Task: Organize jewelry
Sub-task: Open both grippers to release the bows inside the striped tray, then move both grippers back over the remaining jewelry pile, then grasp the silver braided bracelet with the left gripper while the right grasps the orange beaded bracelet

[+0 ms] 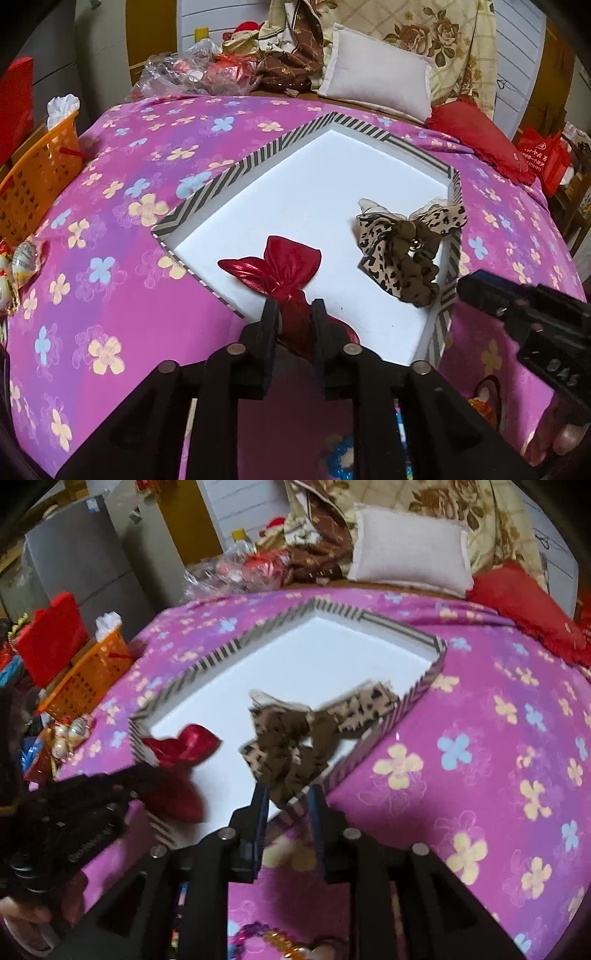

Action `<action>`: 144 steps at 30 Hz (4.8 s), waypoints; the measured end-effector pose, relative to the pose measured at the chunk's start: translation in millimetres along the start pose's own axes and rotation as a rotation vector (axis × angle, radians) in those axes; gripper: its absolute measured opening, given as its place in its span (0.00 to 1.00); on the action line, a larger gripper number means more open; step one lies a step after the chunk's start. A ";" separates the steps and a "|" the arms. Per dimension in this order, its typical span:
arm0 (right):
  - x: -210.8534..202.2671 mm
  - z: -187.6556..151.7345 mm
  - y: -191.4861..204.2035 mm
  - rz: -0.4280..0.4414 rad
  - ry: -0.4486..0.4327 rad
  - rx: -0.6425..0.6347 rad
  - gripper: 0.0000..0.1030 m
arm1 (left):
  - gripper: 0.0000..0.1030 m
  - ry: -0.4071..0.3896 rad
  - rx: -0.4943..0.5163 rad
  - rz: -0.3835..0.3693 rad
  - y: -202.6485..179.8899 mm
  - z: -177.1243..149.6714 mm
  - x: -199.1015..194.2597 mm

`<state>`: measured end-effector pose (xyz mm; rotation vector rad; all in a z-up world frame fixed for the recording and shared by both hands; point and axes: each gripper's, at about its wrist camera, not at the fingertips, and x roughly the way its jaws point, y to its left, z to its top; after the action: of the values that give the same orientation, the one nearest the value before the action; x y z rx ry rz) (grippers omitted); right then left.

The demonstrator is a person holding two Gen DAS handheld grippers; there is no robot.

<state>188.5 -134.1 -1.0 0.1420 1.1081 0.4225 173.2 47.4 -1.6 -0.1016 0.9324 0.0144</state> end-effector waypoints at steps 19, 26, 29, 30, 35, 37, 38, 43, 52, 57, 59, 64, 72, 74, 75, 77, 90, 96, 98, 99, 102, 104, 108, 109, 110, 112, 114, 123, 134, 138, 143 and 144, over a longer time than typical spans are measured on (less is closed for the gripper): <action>-77.3 -47.7 6.7 -0.046 -0.073 -0.009 0.63 | 0.26 -0.098 0.015 0.014 -8.0 -42.0 -73.2; -101.1 -76.7 4.6 -0.083 -0.073 -0.023 0.65 | 0.26 -0.093 0.040 0.015 -13.6 -67.5 -91.0; -108.7 -87.6 1.0 -0.093 -0.073 -0.013 0.66 | 0.26 -0.099 0.032 0.011 -13.0 -76.7 -98.1; -110.7 -91.2 -0.5 -0.095 -0.071 -0.009 0.67 | 0.26 -0.099 0.032 0.012 -13.1 -79.4 -99.9; -115.9 -105.9 -7.7 -0.111 -0.056 -0.001 0.67 | 0.26 -0.097 0.050 0.019 -16.7 -91.2 -106.5; -118.0 -111.5 -10.7 -0.113 -0.052 0.006 0.67 | 0.26 -0.095 0.053 0.019 -16.2 -95.4 -107.5; -118.9 -113.5 -12.1 -0.113 -0.051 0.010 0.67 | 0.26 -0.091 0.055 0.017 -15.9 -97.7 -107.9; -121.3 -124.2 -18.5 -0.121 -0.035 0.009 0.68 | 0.26 -0.068 0.059 -0.004 -10.6 -108.7 -110.3; -116.3 -136.9 -26.9 -0.109 -0.010 0.038 0.68 | 0.26 -0.034 0.040 -0.036 -1.8 -127.2 -111.9; -111.3 -137.6 -23.4 -0.108 0.001 0.027 0.68 | 0.26 -0.026 0.046 -0.063 -6.8 -131.9 -113.3; -109.9 -138.1 -22.2 -0.105 0.005 0.024 0.68 | 0.26 -0.023 0.053 -0.076 -10.3 -134.6 -114.4; -107.0 -138.4 -21.9 -0.107 0.011 0.024 0.68 | 0.26 -0.014 0.068 -0.116 -17.8 -141.7 -114.3; -103.3 -138.0 -20.3 -0.100 0.011 0.017 0.68 | 0.26 0.005 0.081 -0.133 -23.5 -147.7 -112.3; -102.5 -137.7 -20.9 -0.099 0.016 0.019 0.68 | 0.26 0.014 0.081 -0.134 -24.6 -149.0 -110.2; -102.0 -137.7 -20.8 -0.097 0.017 0.021 0.68 | 0.26 0.018 0.081 -0.134 -25.1 -149.5 -109.3; -101.2 -137.4 -20.5 -0.097 0.015 0.019 0.68 | 0.26 0.027 0.084 -0.133 -27.0 -150.8 -107.1; -88.5 -130.4 -13.9 -0.079 0.015 -0.008 0.58 | 0.26 0.050 0.101 -0.135 -33.9 -154.3 -101.9; -85.2 -129.1 -15.2 -0.074 0.021 0.001 0.58 | 0.26 0.061 0.105 -0.133 -34.9 -155.8 -99.0; -84.5 -129.1 -16.2 -0.072 0.022 0.005 0.58 | 0.26 0.060 0.101 -0.135 -34.9 -156.0 -98.4; -84.2 -129.4 -16.2 -0.071 0.022 0.007 0.58 | 0.26 0.061 0.100 -0.136 -34.8 -156.3 -98.3; -82.0 -129.3 -15.2 -0.067 0.027 0.002 0.58 | 0.26 0.071 0.097 -0.140 -35.0 -157.2 -96.2; -81.6 -129.2 -14.3 -0.066 0.027 -0.004 0.58 | 0.26 0.073 0.094 -0.139 -34.5 -157.2 -95.5; -80.2 -128.9 -12.9 -0.065 0.028 -0.008 0.58 | 0.26 0.077 0.084 -0.151 -33.0 -157.8 -94.7; -79.9 -128.9 -12.8 -0.065 0.029 -0.009 0.58 | 0.26 0.077 0.081 -0.154 -32.3 -158.1 -95.0; -79.9 -128.8 -13.2 -0.065 0.029 -0.008 0.58 | 0.26 0.079 0.080 -0.157 -31.7 -158.1 -95.2; -80.4 -128.7 -13.9 -0.061 0.028 -0.003 0.58 | 0.26 0.084 0.074 -0.178 -29.6 -158.5 -96.1; -81.0 -128.6 -15.0 -0.059 0.027 0.001 0.58 | 0.26 0.082 0.068 -0.183 -28.3 -158.6 -97.3; -82.2 -128.6 -14.6 -0.054 0.028 -0.003 0.58 | 0.26 0.097 0.065 -0.210 -28.7 -160.0 -99.9; -78.2 -124.6 -9.1 -0.058 0.015 -0.021 0.57 | 0.26 0.091 0.055 -0.204 -28.3 -158.7 -101.0; -77.7 -124.4 -8.4 -0.055 0.018 -0.026 0.51 | 0.26 0.103 0.050 -0.201 -29.4 -159.2 -97.1; -76.3 -124.3 -8.2 -0.053 0.021 -0.027 0.43 | 0.26 0.107 0.059 -0.195 -31.6 -159.8 -95.9; -75.7 -124.3 -7.9 -0.054 0.022 -0.030 0.42 | 0.26 0.108 0.055 -0.196 -31.3 -159.6 -95.4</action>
<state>51.5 -183.6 4.2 0.0815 1.1243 0.3930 -9.8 4.3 -16.9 -0.1431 1.0267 -0.1998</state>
